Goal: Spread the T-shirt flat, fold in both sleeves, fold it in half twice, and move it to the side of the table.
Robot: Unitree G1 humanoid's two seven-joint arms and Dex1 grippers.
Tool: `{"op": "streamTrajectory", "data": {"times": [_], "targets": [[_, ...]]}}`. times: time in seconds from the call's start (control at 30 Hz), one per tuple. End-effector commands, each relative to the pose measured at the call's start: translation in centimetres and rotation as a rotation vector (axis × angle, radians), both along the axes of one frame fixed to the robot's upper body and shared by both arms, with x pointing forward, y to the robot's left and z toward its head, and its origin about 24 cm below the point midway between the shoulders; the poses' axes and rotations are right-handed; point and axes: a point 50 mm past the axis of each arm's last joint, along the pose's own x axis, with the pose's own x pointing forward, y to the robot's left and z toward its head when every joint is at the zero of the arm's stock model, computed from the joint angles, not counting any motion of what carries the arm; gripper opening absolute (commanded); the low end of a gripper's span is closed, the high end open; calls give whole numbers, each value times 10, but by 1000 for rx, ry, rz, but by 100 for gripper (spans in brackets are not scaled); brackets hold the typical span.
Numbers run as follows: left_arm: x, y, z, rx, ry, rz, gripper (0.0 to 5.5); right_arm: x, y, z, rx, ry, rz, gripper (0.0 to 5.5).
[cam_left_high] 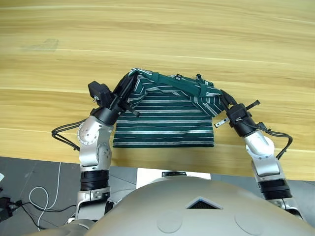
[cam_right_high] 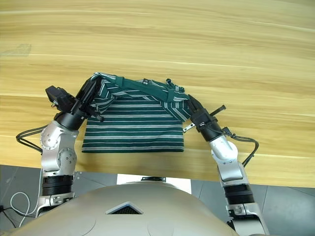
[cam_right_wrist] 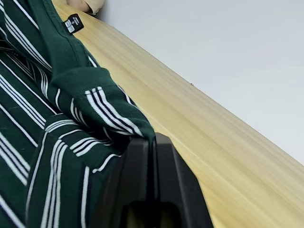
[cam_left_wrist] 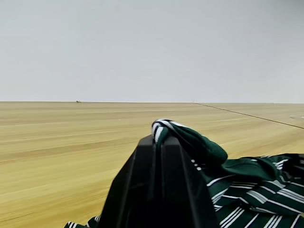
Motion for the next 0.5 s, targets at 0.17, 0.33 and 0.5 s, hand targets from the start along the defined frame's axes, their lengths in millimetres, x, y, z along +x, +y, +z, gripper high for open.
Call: {"op": "streamTrajectory", "data": {"times": [0.17, 0.33, 0.5], "targets": [[0, 4, 9, -4, -75, -5, 0, 7, -4, 14, 46, -51, 47, 2], [-23, 13, 15, 44, -143, -70, 0, -28, -8, 19, 100, 12, 241, 2], [-75, 35, 11, 167, -143, -224, 0, -70, -38, 38, 205, 77, 325, 2]]}}
